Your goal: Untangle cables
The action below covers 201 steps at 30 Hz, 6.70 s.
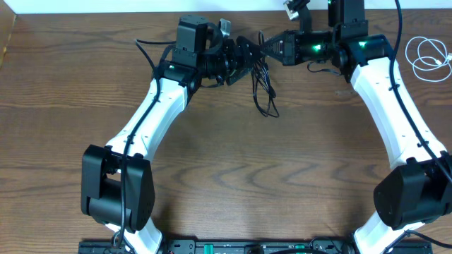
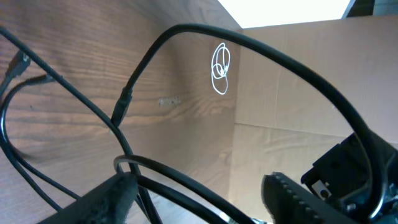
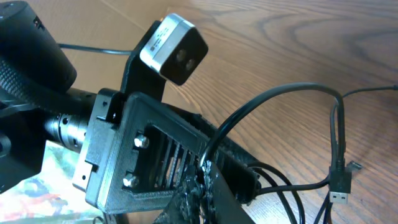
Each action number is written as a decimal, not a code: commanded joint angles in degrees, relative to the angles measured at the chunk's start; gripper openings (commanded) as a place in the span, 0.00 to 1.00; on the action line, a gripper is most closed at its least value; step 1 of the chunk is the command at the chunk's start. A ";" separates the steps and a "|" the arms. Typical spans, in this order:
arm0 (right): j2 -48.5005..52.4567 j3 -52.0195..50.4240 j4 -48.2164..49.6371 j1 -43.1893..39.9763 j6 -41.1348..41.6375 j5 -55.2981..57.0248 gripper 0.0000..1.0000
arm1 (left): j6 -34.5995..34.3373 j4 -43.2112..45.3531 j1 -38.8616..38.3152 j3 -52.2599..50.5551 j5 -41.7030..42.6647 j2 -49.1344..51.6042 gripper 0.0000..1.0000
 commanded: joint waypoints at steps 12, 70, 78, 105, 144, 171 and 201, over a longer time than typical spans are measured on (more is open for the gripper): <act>-0.55 0.55 -1.38 -1.68 1.14 5.42 0.01 | -0.68 -0.76 -0.04 -0.37 1.38 0.92 0.08; -0.55 0.55 -7.39 -1.42 6.25 27.58 0.01 | -6.12 11.98 -6.97 -0.37 9.64 6.47 0.08; -0.55 0.55 -7.34 -1.36 6.27 27.67 0.01 | 0.85 15.30 -6.91 -0.39 11.82 6.47 0.17; -0.55 0.55 -8.85 -1.38 6.25 27.43 0.01 | 38.75 6.84 -11.58 -0.44 -10.95 6.49 0.50; 5.66 0.35 -10.64 -3.41 6.49 36.92 0.14 | 38.69 7.45 -7.21 -0.52 -16.90 11.06 0.56; 25.64 0.35 -16.52 -6.99 -14.40 34.71 0.04 | 33.18 -10.71 -0.22 -0.52 -11.02 10.36 0.57; -0.39 2.32 -17.42 -5.18 -15.58 5.99 0.01 | 21.00 8.02 -0.44 -0.52 8.33 10.36 0.62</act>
